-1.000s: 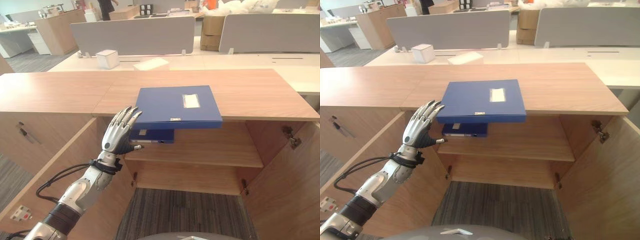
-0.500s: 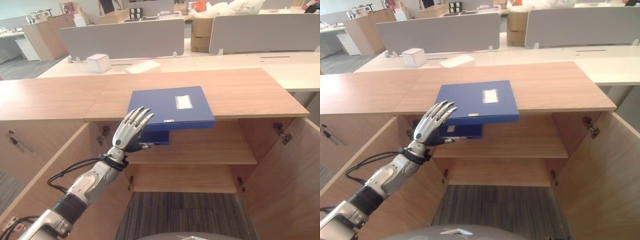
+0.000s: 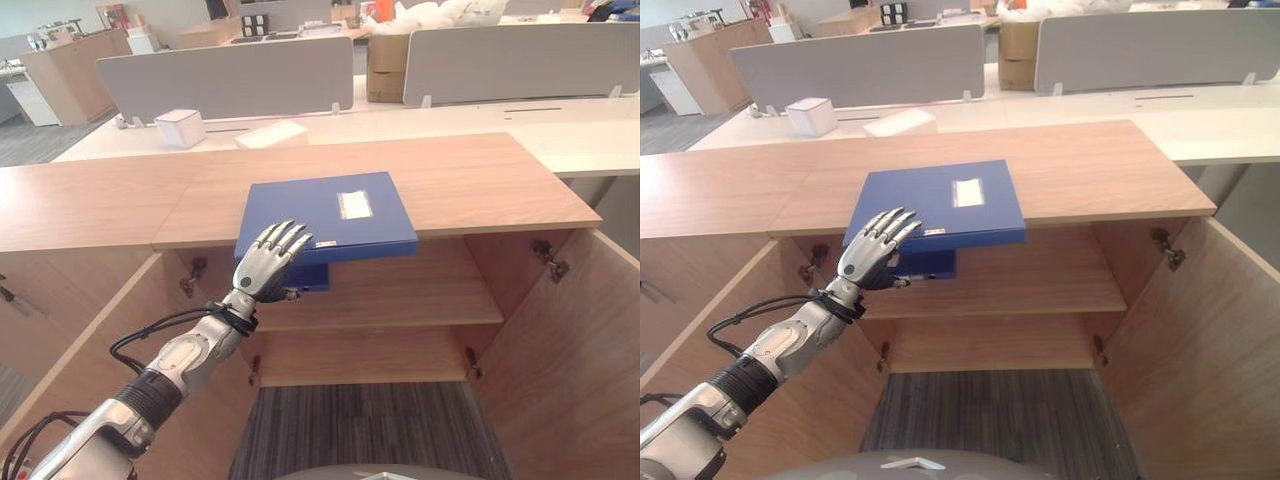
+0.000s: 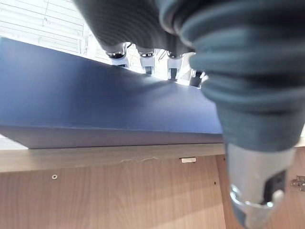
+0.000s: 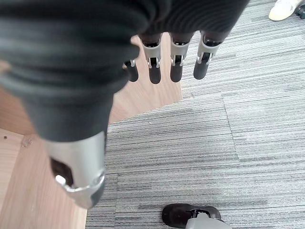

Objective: Put the empty folder in the office cabinet

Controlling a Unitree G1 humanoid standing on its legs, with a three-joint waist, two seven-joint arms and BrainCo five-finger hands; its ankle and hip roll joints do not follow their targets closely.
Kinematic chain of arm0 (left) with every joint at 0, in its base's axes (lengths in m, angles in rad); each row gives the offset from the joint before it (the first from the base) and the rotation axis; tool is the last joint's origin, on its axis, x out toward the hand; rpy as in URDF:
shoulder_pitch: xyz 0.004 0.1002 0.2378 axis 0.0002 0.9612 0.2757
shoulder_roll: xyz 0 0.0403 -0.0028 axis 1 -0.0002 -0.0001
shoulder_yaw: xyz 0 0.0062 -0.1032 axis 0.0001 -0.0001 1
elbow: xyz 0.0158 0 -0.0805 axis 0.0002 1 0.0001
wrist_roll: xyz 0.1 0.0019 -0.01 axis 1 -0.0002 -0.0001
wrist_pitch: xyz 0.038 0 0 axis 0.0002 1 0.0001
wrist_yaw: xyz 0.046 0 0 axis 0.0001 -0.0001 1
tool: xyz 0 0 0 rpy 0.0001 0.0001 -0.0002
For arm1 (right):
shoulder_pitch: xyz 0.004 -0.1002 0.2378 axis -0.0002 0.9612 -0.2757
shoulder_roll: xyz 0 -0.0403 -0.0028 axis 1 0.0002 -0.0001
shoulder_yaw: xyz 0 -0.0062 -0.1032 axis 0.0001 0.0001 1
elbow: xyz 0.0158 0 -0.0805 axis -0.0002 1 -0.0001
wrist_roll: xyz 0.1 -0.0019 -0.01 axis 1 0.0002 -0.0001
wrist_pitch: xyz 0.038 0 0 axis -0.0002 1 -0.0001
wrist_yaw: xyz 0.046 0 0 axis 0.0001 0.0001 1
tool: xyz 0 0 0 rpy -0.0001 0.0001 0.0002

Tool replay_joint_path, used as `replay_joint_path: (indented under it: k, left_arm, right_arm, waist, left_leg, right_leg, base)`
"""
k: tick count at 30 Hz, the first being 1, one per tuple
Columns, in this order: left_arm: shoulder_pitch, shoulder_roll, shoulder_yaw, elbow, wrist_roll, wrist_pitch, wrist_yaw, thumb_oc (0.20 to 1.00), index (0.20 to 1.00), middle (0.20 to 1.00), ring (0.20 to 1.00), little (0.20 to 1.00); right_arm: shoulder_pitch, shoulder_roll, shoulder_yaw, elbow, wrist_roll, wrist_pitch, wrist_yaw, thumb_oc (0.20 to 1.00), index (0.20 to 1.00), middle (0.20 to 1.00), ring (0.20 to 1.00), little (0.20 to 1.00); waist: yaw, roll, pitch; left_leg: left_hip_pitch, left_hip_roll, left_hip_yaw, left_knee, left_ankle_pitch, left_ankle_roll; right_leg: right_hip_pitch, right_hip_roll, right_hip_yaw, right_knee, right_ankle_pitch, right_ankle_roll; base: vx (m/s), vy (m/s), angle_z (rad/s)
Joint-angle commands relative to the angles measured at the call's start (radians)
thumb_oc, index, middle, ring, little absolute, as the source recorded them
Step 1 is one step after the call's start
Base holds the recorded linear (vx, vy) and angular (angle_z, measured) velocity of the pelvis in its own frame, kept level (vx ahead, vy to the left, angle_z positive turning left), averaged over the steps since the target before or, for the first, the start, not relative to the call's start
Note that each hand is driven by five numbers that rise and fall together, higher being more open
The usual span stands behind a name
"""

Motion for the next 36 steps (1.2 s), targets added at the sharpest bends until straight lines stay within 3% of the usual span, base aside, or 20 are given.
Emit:
replay_joint_path:
  k: [1,25,36]
  left_arm:
    - [-0.174,0.014,0.014,0.068,0.018,0.017,0.043,1.000,1.000,1.000,1.000,1.000]
    - [-0.282,-0.027,0.013,0.220,-0.015,0.086,0.091,1.000,1.000,1.000,1.000,1.000]
    - [-0.286,-0.032,0.014,0.221,-0.019,0.085,0.088,1.000,1.000,1.000,1.000,1.000]
  right_arm:
    - [-0.056,-0.022,0.022,0.061,-0.013,-0.019,-0.031,1.000,1.000,1.000,1.000,1.000]
    - [-0.062,-0.027,0.039,0.056,-0.012,-0.025,-0.039,1.000,1.000,1.000,1.000,1.000]
    - [-0.062,-0.024,0.041,0.059,-0.006,-0.024,-0.041,1.000,1.000,1.000,1.000,1.000]
  waist:
    - [0.002,-0.049,0.032]
    - [-0.020,-0.052,0.033]
    - [-0.024,-0.052,0.035]
  left_leg:
    - [0.037,0.035,-0.013,0.000,-0.132,-0.044]
    - [0.047,0.041,0.001,0.000,-0.144,-0.048]
    - [0.049,0.043,0.007,0.000,-0.146,-0.049]
  right_leg:
    - [-0.015,-0.059,-0.025,0.002,-0.021,0.089]
    - [-0.011,-0.055,-0.010,0.002,-0.030,0.092]
    - [-0.011,-0.055,-0.007,0.002,-0.033,0.093]
  base:
    - [0.01,-0.001,-0.03]
    - [0.01,0.001,-0.01]
    - [0.00,-0.001,-0.02]
